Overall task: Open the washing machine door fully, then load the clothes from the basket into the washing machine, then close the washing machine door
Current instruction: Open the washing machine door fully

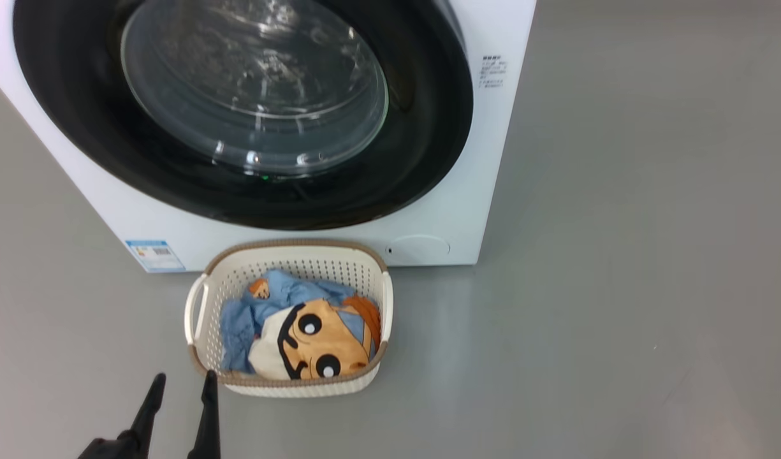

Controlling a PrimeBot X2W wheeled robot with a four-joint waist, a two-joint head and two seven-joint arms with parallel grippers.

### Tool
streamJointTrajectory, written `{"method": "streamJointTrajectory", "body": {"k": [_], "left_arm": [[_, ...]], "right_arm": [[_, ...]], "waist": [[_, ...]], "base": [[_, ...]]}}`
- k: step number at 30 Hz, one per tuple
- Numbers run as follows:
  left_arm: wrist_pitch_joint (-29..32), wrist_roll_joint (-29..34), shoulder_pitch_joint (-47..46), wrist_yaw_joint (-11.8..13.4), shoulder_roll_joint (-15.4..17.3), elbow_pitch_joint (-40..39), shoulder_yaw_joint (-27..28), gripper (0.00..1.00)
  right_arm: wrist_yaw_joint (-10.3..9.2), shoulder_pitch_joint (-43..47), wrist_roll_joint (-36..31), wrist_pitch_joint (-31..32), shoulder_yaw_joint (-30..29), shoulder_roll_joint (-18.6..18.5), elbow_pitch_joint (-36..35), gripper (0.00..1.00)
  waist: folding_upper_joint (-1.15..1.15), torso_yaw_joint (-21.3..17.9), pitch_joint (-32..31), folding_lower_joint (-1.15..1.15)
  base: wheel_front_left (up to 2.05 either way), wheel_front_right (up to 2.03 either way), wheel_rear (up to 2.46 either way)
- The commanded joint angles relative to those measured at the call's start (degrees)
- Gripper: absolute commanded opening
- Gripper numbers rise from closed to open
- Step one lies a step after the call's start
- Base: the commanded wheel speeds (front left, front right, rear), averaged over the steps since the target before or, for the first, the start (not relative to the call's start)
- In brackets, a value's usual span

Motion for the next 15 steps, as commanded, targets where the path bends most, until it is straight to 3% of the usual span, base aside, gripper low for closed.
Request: {"method": "streamJointTrajectory", "body": {"k": [1,15], "left_arm": [[-0.38,-0.89,-2.62,0.27,0.61,-1.77,1.41,1.0],[-0.38,1.05,-3.85,-0.39,0.61,-3.06,-0.17,1.0]], "right_arm": [[0.09,-3.69,0.27,1.98,-0.69,-2.68,-0.57,0.0],[0.09,-17.26,-4.04,12.84,-3.13,-4.73,1.54,0.0]], "waist": [[0.0,0.75,2.73,0.0],[0.0,4.82,9.72,0.0]], "base": [[0.0,0.0,0.0],[0.0,0.0,0.0]]}}
